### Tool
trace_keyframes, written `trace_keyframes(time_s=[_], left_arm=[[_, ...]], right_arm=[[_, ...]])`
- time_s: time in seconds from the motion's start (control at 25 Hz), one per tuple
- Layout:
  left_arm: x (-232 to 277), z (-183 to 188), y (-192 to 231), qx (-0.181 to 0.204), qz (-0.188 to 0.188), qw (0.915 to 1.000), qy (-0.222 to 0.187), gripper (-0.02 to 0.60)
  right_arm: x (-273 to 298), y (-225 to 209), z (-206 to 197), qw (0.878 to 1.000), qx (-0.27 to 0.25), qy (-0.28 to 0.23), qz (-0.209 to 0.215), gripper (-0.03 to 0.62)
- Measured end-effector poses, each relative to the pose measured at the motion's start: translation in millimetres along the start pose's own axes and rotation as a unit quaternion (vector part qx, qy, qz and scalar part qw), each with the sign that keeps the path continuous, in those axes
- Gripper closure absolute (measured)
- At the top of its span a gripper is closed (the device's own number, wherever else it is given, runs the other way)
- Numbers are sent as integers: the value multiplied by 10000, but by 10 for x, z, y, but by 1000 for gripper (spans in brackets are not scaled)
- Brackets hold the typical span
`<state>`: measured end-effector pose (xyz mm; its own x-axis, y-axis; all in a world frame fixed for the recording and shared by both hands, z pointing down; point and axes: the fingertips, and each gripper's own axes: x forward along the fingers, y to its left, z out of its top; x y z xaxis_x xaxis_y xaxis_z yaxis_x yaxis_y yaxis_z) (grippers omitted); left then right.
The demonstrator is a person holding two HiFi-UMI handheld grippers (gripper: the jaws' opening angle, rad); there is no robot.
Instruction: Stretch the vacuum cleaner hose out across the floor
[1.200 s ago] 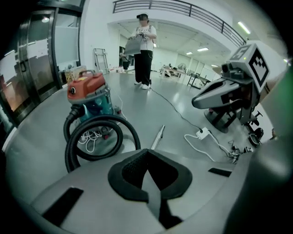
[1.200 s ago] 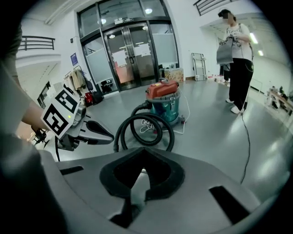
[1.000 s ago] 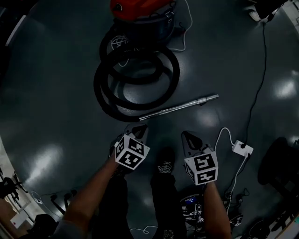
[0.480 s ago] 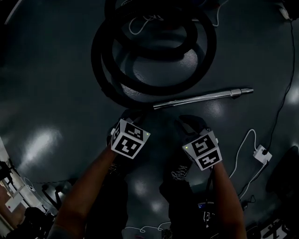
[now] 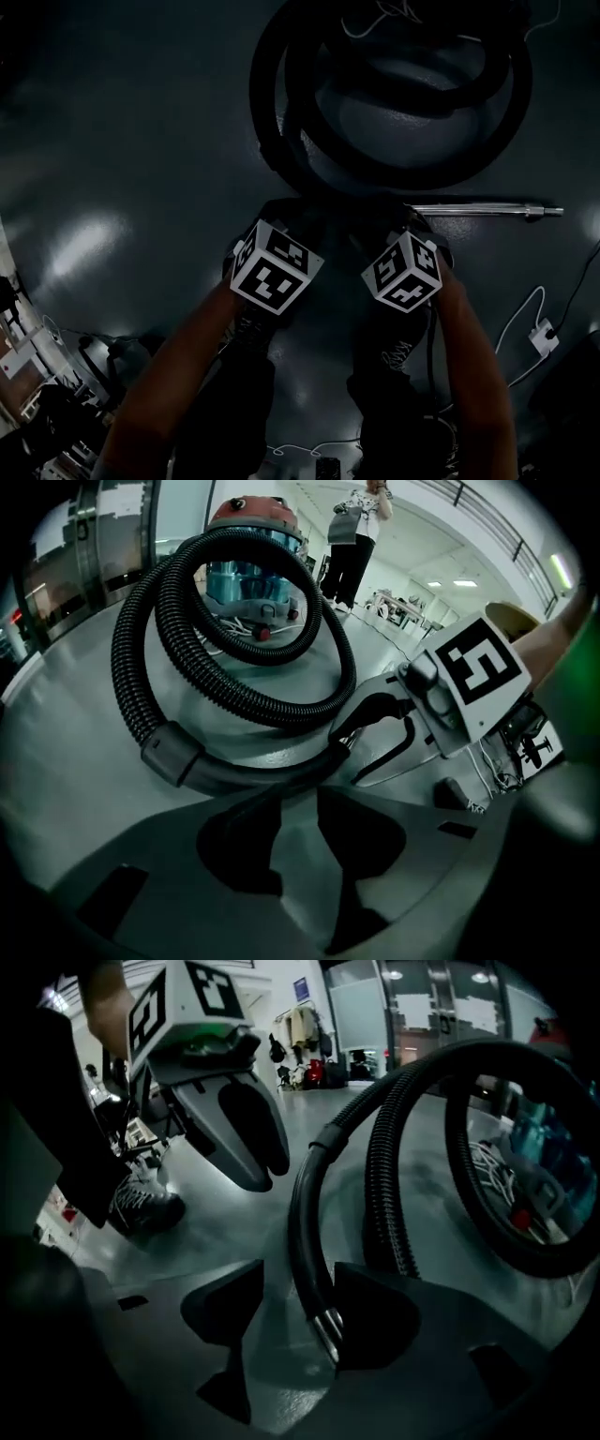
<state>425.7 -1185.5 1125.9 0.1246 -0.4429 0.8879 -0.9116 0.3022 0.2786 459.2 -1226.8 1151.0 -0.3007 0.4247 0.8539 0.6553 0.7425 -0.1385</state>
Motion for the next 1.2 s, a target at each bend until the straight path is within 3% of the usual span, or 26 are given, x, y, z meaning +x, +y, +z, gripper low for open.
trace_keyframes(time_s=[0.12,0.32,0.36,0.44,0.68,0.96,1.2], left_arm=[[13,-59,29,-269,-121,9996,-6,451],[-33,-222,95,-694,-375,9968,115,344],[-61,-232,114,-838,-414,9956,76,334],[-136,-238,156,-1147,-452,9924,-15,334],[-518,-63,-15,-2196,-715,9719,-465,333],[-1146,346,-326,-2815,-699,9506,-1104,327],[-1744,680,-367,-3133,-838,9372,-1284,327]], right_arm=[[261,-5,38,9982,-490,319,114,376],[459,-71,2,9903,-1059,889,-123,378],[442,-49,2,9885,-1186,935,-61,420],[361,14,27,9867,-1318,941,139,430],[-154,304,216,9864,-1372,723,535,431],[-913,471,717,9908,-1209,305,528,433],[-1556,669,1229,9933,-1009,94,548,439]])
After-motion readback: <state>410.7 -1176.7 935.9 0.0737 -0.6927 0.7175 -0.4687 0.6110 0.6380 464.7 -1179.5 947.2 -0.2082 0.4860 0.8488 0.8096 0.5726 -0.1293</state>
